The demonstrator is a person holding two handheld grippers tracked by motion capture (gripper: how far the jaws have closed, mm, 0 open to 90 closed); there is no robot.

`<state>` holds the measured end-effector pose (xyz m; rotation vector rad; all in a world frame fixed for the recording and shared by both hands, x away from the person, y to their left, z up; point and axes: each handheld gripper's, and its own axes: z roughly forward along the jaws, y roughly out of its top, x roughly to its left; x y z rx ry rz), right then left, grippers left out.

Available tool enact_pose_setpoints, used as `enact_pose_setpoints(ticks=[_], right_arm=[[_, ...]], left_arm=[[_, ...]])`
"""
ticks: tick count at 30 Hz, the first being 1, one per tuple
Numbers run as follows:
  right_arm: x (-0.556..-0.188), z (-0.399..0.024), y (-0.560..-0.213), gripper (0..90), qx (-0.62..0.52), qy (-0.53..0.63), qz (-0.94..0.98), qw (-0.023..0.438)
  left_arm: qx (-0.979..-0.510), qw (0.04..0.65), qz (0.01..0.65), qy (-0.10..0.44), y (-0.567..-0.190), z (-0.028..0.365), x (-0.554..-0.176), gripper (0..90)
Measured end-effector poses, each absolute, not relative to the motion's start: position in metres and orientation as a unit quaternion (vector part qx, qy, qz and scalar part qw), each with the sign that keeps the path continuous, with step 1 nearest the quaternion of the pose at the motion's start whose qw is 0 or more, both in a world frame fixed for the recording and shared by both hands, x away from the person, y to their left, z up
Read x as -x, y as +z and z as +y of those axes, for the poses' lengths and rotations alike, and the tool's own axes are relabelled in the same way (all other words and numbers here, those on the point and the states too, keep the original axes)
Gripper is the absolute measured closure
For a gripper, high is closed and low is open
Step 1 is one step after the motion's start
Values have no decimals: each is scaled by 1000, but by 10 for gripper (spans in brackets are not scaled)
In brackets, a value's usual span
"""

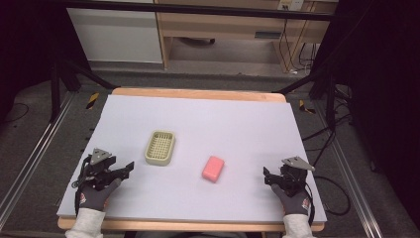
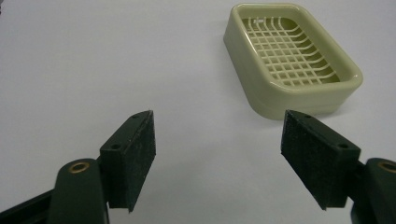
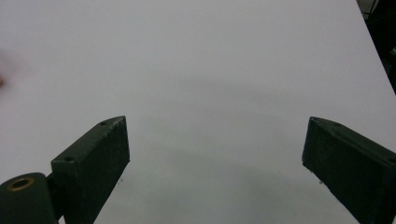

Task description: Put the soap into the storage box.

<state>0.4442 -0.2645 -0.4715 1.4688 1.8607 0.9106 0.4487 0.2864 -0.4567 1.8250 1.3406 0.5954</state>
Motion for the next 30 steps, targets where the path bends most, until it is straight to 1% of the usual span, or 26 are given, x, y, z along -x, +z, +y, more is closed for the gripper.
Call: enact_pose_setpoints(ticks=[13,18,22,30], right_arm=[[-443,-263,-471,78,-549,340,701,302],[-443,-263,-470,78,-547,341,700,308],[-442,-263,-468,76,-545,340,698,316],[-441,-262,-467,77,-543,344,697,317]], left_arm=[[-723,398,513,237,-451,274,-444,315],[-719,410,510,233,-448,267,-443,321],[-725,413,500,232,-444,259,-443,321],[-726,420,494,230,-440,253,-442,319]])
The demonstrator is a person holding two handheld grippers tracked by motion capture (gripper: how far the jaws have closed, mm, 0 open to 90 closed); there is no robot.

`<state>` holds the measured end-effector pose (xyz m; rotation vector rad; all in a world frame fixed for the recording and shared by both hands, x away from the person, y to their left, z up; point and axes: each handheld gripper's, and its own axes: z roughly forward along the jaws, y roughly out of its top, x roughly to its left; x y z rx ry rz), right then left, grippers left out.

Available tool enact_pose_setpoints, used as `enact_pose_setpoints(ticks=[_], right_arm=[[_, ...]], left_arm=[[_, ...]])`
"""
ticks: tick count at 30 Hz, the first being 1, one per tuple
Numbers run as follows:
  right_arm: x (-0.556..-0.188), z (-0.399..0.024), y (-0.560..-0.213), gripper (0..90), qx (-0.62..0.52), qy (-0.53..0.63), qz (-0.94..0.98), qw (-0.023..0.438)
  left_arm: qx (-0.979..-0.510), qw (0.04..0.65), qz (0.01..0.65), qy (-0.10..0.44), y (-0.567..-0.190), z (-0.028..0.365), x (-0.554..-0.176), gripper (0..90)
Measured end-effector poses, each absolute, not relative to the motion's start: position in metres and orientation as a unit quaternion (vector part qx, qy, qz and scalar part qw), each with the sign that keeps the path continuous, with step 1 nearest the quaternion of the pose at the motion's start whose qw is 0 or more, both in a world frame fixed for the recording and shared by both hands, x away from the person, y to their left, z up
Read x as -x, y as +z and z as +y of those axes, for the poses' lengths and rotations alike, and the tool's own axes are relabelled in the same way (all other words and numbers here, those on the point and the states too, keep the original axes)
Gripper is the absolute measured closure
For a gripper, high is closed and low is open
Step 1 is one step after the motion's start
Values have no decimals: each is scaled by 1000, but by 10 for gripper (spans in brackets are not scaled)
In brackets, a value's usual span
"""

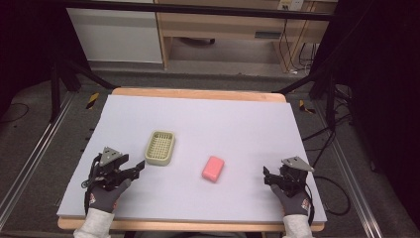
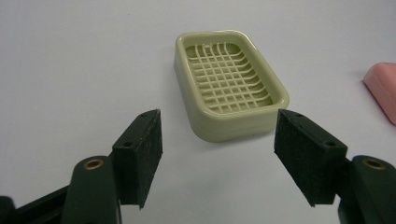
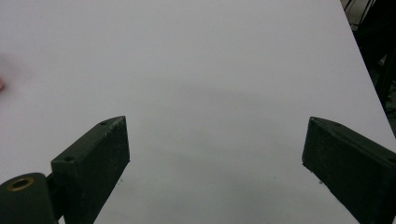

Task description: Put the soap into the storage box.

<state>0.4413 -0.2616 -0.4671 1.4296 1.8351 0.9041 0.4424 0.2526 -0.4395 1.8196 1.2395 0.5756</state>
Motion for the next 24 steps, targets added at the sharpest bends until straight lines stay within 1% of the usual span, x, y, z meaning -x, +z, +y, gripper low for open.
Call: enact_pose_setpoints(ticks=[5,17,24], right_arm=[[-442,-260,-467,76,-544,351,696,309],[-441,-260,-465,74,-540,352,699,310],[-444,-259,-463,73,-534,353,701,316]], left_arm=[[-727,422,492,225,-436,247,-445,315],[-737,426,476,220,-424,234,-451,301],[-740,433,464,221,-413,218,-455,299]])
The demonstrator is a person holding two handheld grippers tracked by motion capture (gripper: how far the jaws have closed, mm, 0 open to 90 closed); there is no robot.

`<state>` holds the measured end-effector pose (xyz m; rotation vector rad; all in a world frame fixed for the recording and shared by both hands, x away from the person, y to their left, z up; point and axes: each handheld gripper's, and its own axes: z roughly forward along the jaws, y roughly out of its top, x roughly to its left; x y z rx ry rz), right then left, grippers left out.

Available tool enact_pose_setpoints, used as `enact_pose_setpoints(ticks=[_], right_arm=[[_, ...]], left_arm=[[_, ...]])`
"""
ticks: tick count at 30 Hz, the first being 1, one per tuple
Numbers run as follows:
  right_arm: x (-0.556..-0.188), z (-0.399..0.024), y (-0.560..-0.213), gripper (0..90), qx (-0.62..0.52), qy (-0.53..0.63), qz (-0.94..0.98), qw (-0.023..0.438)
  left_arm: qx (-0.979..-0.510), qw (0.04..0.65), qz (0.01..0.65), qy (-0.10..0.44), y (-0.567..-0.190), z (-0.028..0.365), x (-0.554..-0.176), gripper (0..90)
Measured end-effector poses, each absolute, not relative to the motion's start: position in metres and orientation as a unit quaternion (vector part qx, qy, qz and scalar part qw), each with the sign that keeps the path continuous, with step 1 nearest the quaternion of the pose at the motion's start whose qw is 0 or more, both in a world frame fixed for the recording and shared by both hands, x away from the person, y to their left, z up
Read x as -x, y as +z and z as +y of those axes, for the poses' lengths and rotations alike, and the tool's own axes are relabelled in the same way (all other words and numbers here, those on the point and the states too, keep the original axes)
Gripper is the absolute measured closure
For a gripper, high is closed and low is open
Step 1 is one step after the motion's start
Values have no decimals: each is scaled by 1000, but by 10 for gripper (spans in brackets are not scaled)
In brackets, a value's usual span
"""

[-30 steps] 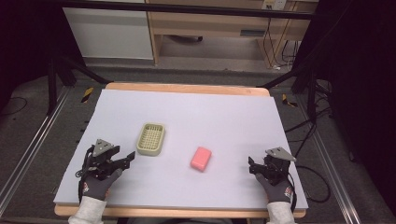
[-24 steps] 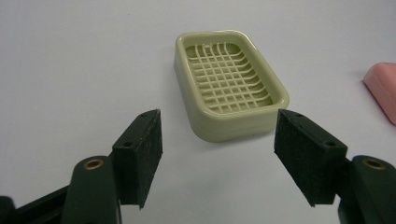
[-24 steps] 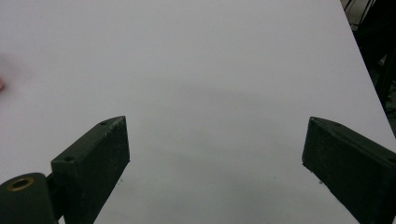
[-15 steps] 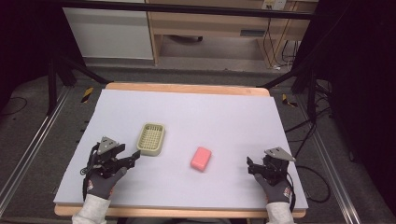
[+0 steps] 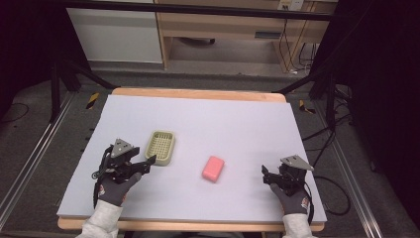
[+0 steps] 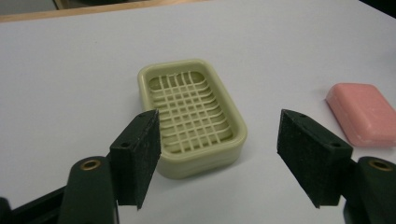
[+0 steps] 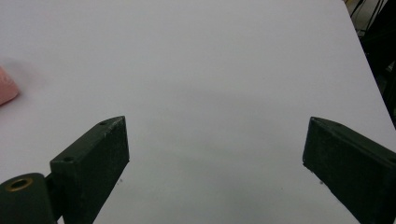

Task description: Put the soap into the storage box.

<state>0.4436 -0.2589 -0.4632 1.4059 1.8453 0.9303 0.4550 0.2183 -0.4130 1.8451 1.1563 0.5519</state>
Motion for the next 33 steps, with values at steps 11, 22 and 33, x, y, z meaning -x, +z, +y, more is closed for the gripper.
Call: enact_pose_setpoints(ticks=[11,22,33], right_arm=[[-446,-259,-464,74,-537,352,700,312],[-444,-260,-466,75,-538,353,699,310],[-444,-260,-466,78,-540,354,698,311]], left_arm=[[-752,443,439,213,-405,185,-461,295],[-765,437,427,203,-408,153,-469,281],[-779,435,406,198,-407,122,-471,276]])
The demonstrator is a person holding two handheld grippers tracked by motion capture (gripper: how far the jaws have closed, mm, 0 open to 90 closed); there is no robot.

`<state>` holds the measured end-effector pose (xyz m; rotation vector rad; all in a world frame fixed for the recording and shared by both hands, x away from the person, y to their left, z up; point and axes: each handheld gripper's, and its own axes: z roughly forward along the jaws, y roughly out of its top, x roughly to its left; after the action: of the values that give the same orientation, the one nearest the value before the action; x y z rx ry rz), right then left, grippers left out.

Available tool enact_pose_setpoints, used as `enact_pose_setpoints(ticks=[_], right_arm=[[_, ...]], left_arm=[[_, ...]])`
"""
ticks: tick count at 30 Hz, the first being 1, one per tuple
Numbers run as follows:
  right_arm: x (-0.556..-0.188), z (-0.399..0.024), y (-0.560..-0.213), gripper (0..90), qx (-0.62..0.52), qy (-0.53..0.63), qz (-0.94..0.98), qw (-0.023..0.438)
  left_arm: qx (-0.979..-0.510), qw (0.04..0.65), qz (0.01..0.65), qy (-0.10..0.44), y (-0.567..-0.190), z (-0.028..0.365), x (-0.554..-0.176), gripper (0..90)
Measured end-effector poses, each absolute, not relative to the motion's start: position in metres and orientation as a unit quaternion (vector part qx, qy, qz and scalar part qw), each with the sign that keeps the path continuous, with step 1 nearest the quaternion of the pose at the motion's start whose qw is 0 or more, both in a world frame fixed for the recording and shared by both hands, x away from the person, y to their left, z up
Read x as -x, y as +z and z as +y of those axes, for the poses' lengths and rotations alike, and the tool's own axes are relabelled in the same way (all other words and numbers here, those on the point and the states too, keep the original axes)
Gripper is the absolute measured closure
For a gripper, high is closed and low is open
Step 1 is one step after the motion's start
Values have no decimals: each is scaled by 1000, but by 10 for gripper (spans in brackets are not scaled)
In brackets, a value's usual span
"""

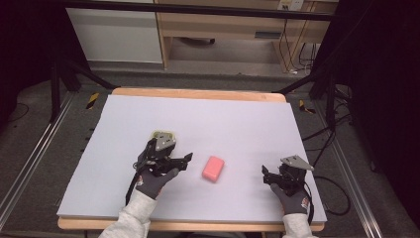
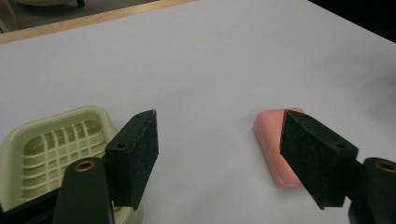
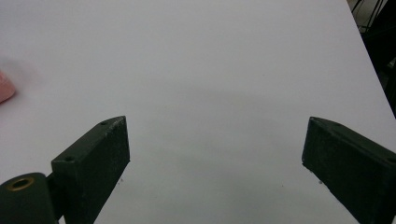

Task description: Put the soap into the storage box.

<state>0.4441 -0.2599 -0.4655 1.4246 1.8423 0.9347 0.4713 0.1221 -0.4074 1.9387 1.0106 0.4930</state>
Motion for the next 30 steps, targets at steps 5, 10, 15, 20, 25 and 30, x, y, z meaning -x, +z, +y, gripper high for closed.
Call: enact_pose_setpoints(ticks=[5,10,15,20,25,30], right_arm=[[-444,-260,-466,80,-539,352,700,311],[-444,-259,-467,82,-537,348,702,311],[-444,-259,-466,82,-538,349,701,311],[-444,-258,-467,82,-535,346,705,311],[-444,-258,-467,82,-536,346,705,311],[-445,-258,-468,83,-539,345,705,307]], left_arm=[[-779,438,404,192,-410,113,-473,276],[-782,435,403,191,-415,102,-476,274],[-783,437,404,185,-420,94,-477,274],[-786,436,400,177,-425,84,-477,273],[-791,434,396,171,-430,75,-478,273],[-791,433,398,166,-432,69,-480,273]])
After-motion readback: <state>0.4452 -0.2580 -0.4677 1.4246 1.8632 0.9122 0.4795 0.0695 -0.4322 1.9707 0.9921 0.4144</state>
